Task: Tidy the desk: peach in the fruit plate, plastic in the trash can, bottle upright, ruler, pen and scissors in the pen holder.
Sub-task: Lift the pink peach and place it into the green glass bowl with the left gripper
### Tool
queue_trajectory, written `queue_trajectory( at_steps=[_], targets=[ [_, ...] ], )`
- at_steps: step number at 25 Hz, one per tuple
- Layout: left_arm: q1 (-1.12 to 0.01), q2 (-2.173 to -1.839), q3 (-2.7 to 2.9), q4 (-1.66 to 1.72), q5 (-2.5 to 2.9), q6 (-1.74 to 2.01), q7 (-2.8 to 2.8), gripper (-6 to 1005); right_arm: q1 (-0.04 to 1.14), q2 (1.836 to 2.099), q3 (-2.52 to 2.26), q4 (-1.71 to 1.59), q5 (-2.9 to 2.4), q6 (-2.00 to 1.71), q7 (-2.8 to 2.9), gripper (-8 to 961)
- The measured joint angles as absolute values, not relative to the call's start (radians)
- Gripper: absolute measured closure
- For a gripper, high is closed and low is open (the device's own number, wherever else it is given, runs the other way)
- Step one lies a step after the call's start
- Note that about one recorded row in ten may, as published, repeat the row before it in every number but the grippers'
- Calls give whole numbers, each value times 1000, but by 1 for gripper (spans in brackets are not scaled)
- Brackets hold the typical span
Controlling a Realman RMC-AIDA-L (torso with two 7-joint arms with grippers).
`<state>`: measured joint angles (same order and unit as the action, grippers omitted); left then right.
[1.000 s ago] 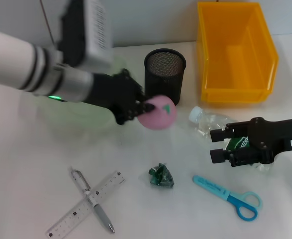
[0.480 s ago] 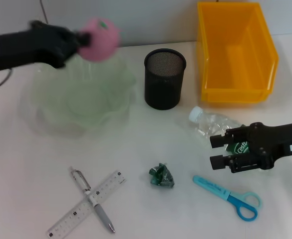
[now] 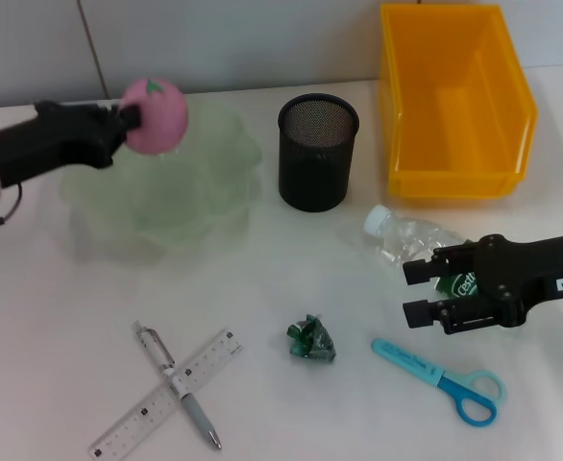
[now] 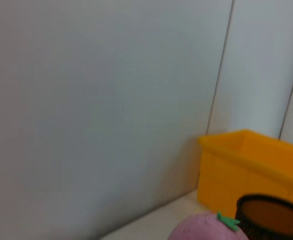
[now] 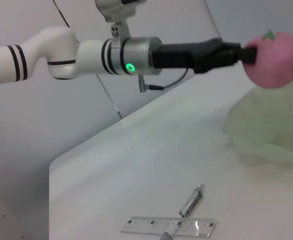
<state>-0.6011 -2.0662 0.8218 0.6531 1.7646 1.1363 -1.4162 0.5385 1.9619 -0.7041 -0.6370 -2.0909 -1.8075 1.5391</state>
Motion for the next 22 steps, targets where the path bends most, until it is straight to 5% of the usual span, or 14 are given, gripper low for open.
queue_trajectory(
  at_steps=[17, 22],
  targets=[
    [-604, -2070, 937, 637, 1758, 1015, -1440, 827, 541, 1963, -704, -634, -2091, -1807, 1532, 251],
    [-604, -2070, 936, 637, 1758, 1018, -1444, 645, 541, 1963, -704, -634, -2091, -1807, 1528, 251]
  ],
)
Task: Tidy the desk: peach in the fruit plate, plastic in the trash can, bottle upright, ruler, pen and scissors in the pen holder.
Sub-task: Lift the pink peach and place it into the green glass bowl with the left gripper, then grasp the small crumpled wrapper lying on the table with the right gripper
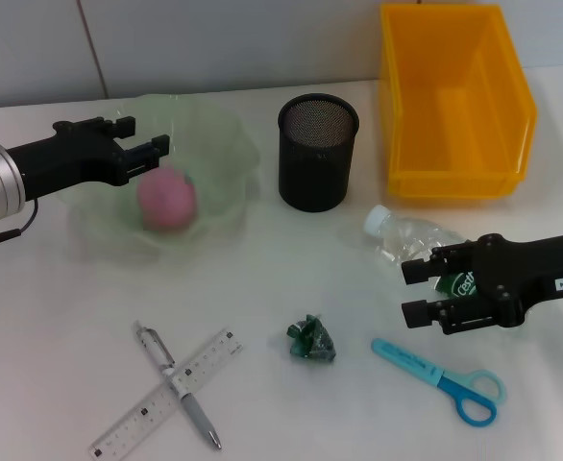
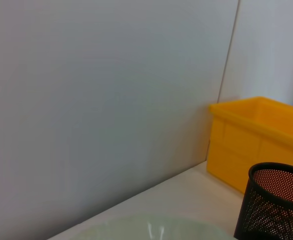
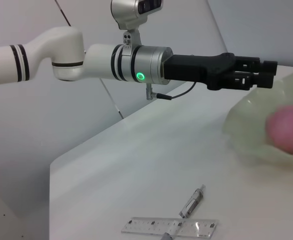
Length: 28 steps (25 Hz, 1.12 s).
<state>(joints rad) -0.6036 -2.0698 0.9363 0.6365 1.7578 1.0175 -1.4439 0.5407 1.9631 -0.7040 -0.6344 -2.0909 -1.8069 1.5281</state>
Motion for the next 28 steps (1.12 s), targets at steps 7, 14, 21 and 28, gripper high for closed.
queue_trajectory(
  at_steps=[7, 14, 21, 28],
  targets=[
    [-590, -2059, 923, 647, 1702, 1128, -1473, 409, 540, 1963, -703, -637, -2091, -1805, 1523, 252],
    [-538, -2008, 867, 661, 1604, 1502, -1519, 201, 540, 1957, -701, -641, -2091, -1805, 1522, 252],
    [-498, -1995, 868, 662, 1610, 1705, -1520, 201, 541, 1953, -704, -662, -2091, -1806, 1520, 252],
    [-410, -2042, 894, 675, 1738, 1797, -1311, 201, 559, 1951, -704, -683, -2091, -1815, 1520, 252]
  ],
)
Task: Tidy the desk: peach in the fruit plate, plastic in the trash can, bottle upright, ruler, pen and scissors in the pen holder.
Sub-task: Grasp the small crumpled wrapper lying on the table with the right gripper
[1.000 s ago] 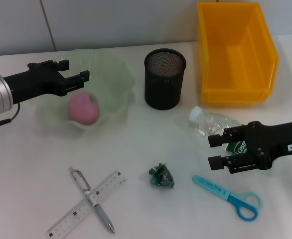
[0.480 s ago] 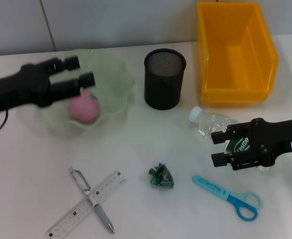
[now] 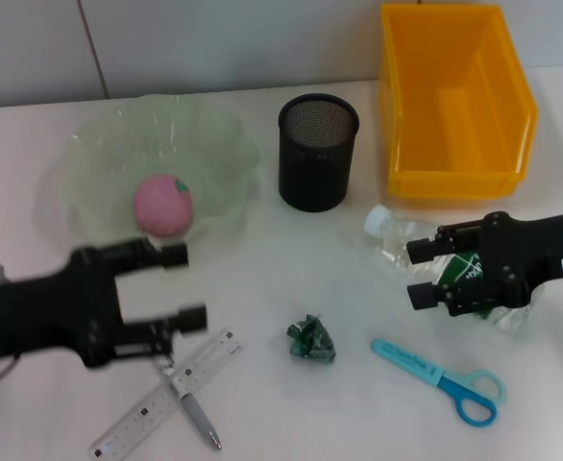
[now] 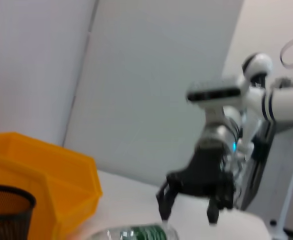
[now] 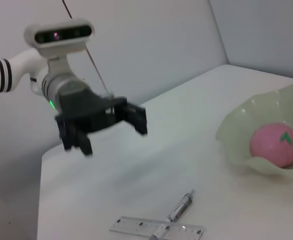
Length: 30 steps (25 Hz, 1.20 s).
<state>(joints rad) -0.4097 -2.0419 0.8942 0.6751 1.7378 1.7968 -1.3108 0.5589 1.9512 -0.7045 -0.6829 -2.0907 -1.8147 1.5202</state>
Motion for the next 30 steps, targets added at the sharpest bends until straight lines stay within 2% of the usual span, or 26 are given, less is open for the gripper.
queue_trajectory(
  at_steps=[1, 2, 4, 10, 16, 17, 18, 19, 20, 21, 22, 23, 27, 30],
  targets=[
    [-410, -2042, 894, 675, 1738, 1797, -1311, 201, 568, 1951, -710, -692, -2091, -1816, 1522, 252],
    [-397, -2060, 893, 673, 1780, 1767, -1250, 201, 573, 1951, -713, -697, -2091, -1817, 1526, 252],
    [-394, -2064, 894, 668, 1792, 1750, -1234, 200, 584, 1951, -724, -716, -2091, -1819, 1543, 252],
    [-391, -2065, 896, 658, 1805, 1730, -1221, 200, 627, 1957, -828, -832, -2091, -1816, 1645, 252],
    [-383, -2064, 890, 658, 1807, 1724, -1202, 200, 735, 1959, -950, -886, -2100, -1809, 1711, 252],
    [-382, -2064, 889, 658, 1807, 1723, -1199, 200, 785, 1969, -977, -884, -2133, -1795, 1712, 252],
    [-381, -2064, 889, 658, 1807, 1722, -1196, 200, 785, 1969, -977, -884, -2133, -1795, 1712, 253],
    [-381, -2064, 889, 658, 1807, 1720, -1194, 200, 827, 1989, -993, -882, -2182, -1778, 1707, 253],
    [-381, -2064, 889, 658, 1806, 1719, -1193, 200, 827, 1989, -993, -882, -2182, -1778, 1707, 253],
    [-381, -2065, 889, 658, 1805, 1718, -1192, 200, 851, 2003, -1004, -882, -2213, -1769, 1701, 253],
    [-380, -2065, 888, 658, 1802, 1717, -1191, 200, 885, 2024, -1028, -882, -2262, -1753, 1696, 253],
    [-380, -2065, 888, 658, 1802, 1717, -1191, 200, 885, 2024, -1028, -882, -2262, -1753, 1696, 253],
    [-380, -2065, 888, 658, 1799, 1717, -1191, 201, 938, 2067, -1113, -880, -2348, -1708, 1694, 252],
    [-381, -2065, 887, 658, 1798, 1715, -1190, 201, 944, 2075, -1150, -875, -2360, -1682, 1695, 252]
  ],
)
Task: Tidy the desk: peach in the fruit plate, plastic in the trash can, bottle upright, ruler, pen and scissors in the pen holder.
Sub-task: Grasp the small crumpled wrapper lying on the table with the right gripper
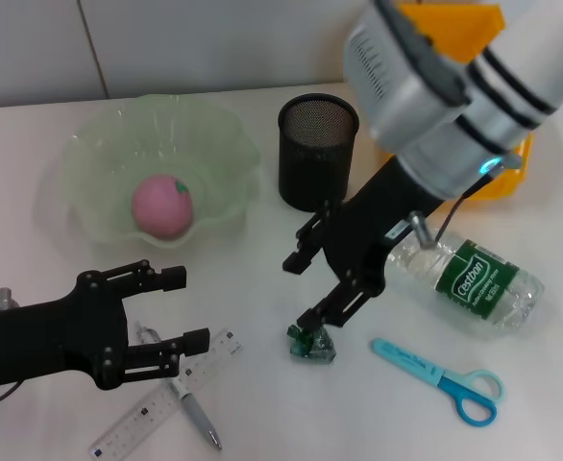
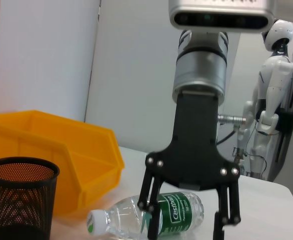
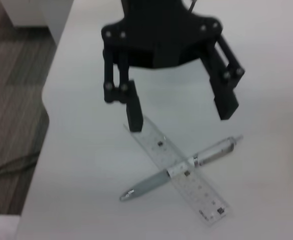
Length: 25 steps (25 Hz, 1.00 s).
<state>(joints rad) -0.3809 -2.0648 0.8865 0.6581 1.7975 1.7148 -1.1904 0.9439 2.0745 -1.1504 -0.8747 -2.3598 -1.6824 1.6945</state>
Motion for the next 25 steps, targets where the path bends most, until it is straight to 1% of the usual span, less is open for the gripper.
queue_trajectory(
  at_steps=[9, 25],
  targets=[
    [-380, -2065, 874, 658, 1796, 1716, -1190, 201, 945, 2084, -1286, -850, -2358, -1587, 1701, 252],
    [-380, -2065, 874, 658, 1796, 1721, -1190, 200, 949, 2085, -1329, -766, -2361, -1523, 1700, 258]
  ],
)
